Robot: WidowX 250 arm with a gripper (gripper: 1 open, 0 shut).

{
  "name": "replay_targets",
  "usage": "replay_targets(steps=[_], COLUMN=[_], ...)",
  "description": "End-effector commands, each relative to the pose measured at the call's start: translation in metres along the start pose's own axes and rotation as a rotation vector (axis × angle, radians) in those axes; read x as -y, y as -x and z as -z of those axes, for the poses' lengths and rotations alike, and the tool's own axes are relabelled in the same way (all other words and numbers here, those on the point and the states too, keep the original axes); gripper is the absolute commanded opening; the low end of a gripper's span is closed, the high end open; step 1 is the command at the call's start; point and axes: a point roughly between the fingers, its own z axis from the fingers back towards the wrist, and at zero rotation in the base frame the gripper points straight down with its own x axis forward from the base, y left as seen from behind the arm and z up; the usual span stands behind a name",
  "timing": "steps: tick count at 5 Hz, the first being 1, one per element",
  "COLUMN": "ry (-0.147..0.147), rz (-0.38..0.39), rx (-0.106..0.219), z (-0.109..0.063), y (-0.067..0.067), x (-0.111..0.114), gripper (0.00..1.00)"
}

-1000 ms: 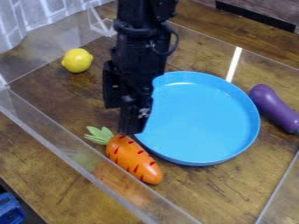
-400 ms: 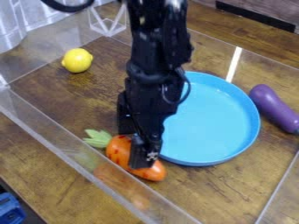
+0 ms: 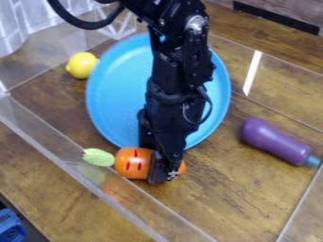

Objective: Move the carrot to the right side

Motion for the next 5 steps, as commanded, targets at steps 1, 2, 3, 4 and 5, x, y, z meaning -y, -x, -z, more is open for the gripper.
replay_targets(steps=[1, 2, 3, 4, 5], ry=[-0.017, -0.023, -0.025, -0.027, -0.031], rz=[0.054, 0.114, 0.114, 0.113, 0.092], rx=[0.037, 0.045, 0.052, 0.058, 0.065], z=[-0.009, -0.01, -0.023, -0.037, -0.045], y=[-0.005, -0.004, -0.008, -0.011, -0.004], x=[-0.003, -0.004, 0.001, 0.005, 0.003], gripper=[0.0, 0.0, 0.0, 0.0, 0.0])
